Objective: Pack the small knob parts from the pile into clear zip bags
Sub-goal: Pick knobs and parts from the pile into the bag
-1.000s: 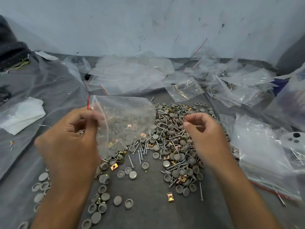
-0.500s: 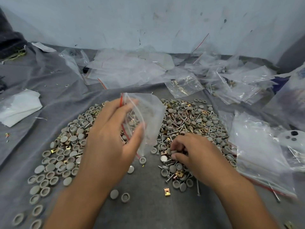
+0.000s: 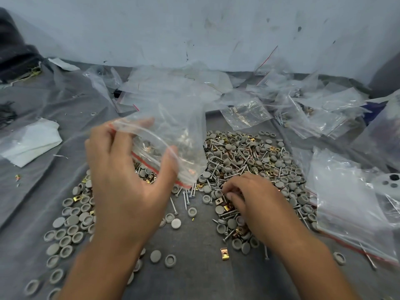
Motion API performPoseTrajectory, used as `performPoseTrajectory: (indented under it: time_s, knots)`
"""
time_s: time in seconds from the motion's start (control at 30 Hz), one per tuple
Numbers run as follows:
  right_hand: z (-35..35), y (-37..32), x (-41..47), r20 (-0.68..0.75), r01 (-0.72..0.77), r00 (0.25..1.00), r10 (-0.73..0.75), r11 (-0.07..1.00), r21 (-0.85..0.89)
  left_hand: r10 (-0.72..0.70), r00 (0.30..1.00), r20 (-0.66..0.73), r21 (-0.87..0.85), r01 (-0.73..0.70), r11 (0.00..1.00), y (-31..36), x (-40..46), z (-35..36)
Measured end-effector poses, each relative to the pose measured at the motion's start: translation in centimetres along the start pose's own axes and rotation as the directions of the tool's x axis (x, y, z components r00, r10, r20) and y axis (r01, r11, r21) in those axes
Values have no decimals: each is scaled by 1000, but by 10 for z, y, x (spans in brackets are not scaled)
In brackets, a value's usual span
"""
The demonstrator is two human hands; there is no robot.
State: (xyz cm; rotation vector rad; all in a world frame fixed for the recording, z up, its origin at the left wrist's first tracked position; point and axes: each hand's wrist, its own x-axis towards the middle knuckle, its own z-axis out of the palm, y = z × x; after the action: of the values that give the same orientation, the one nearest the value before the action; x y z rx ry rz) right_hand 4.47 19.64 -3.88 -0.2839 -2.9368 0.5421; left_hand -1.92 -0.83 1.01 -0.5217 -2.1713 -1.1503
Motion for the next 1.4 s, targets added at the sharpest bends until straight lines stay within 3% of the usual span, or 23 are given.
performPoseTrajectory:
  time_s: [0.1,0.17,0.23,0.3,0.4,0.53,0.77,0.9,1.0,1.07,1.13,1.2,1.27,1.33,1.4]
  knots:
    - [-8,1,1,-107,-19,993,50,960,281,-21,998,57,39,19,999,0,0,3]
    - [-17,-9,-1,-246,114,969,-1,888,445,-12,994,111,85,3,996,-1,-2,6]
    - [-26,-28,-5,-438,323,894,-90,808,492,-13,984,179,139,-12,990,-1,-5,10]
    - [-27,-49,-9,-579,492,794,-186,756,432,-5,975,222,186,-37,982,1,-7,14]
    - [-19,-67,-12,-623,600,712,-324,742,299,39,964,263,198,-94,976,4,-10,18]
    - [-13,-67,-7,-628,552,672,-394,831,69,87,954,287,163,-138,977,3,-14,19]
    - [-14,-67,-7,-700,401,682,-212,909,115,57,955,290,-21,-53,998,11,-12,14]
    - [-21,-69,-5,-630,384,746,-217,913,140,29,935,352,-64,-7,998,14,-8,7]
    - [-29,-65,-5,-646,461,749,-145,815,352,-57,901,431,-64,93,994,13,0,-5]
    - [-36,-52,-3,-664,452,748,-15,744,492,-125,903,411,-35,153,988,10,7,-17]
    - [-39,-33,1,-566,336,824,23,784,522,-159,928,338,-42,184,982,7,16,-31]
    - [-32,-15,6,-281,119,960,4,899,421,-176,940,293,-78,207,975,6,24,-43]
    - [-19,-6,9,2,-18,1000,18,980,196,-181,942,283,-87,213,973,8,26,-50]
    - [-8,-7,12,135,-24,991,20,999,31,-180,941,286,-35,198,980,16,23,-53]
    - [-1,-12,15,123,-3,992,6,1000,-27,-150,945,290,62,138,989,23,19,-53]
